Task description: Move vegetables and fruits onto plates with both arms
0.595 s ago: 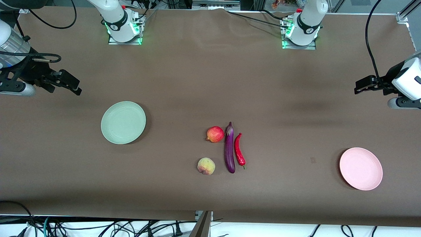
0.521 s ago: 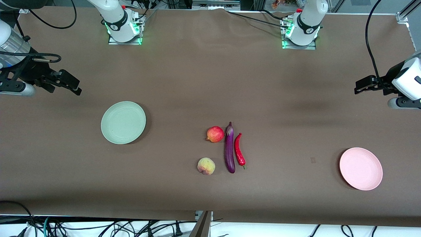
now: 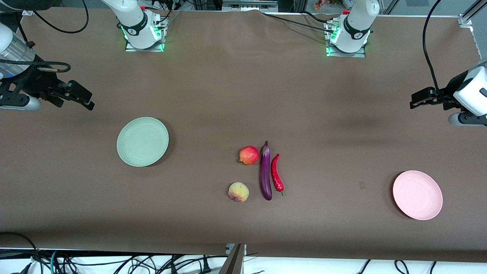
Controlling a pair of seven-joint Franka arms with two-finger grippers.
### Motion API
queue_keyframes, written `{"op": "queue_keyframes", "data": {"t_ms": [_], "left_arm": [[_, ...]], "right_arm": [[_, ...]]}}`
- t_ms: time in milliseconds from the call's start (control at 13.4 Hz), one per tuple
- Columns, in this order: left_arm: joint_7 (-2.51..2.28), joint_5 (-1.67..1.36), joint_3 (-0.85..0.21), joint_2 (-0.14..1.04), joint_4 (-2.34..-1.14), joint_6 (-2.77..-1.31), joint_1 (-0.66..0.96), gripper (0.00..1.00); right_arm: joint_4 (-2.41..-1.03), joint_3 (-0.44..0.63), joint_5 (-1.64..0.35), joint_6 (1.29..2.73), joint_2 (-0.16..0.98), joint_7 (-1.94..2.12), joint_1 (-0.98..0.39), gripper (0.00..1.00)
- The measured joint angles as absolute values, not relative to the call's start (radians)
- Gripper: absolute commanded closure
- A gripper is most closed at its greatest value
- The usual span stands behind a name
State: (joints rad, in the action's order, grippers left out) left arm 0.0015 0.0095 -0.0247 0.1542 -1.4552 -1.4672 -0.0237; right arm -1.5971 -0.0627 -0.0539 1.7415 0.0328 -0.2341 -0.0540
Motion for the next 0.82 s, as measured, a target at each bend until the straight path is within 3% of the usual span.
{"op": "queue_keyframes", "data": {"t_ms": [818], "left_arm": [[0.002, 0.009, -0.028, 0.164, -1.454, -1.469, -0.022, 0.0]], "right_arm": [[-1.597, -0.063, -0.054, 1.741, 0.033, -0.234, -0.054, 0.0]]}}
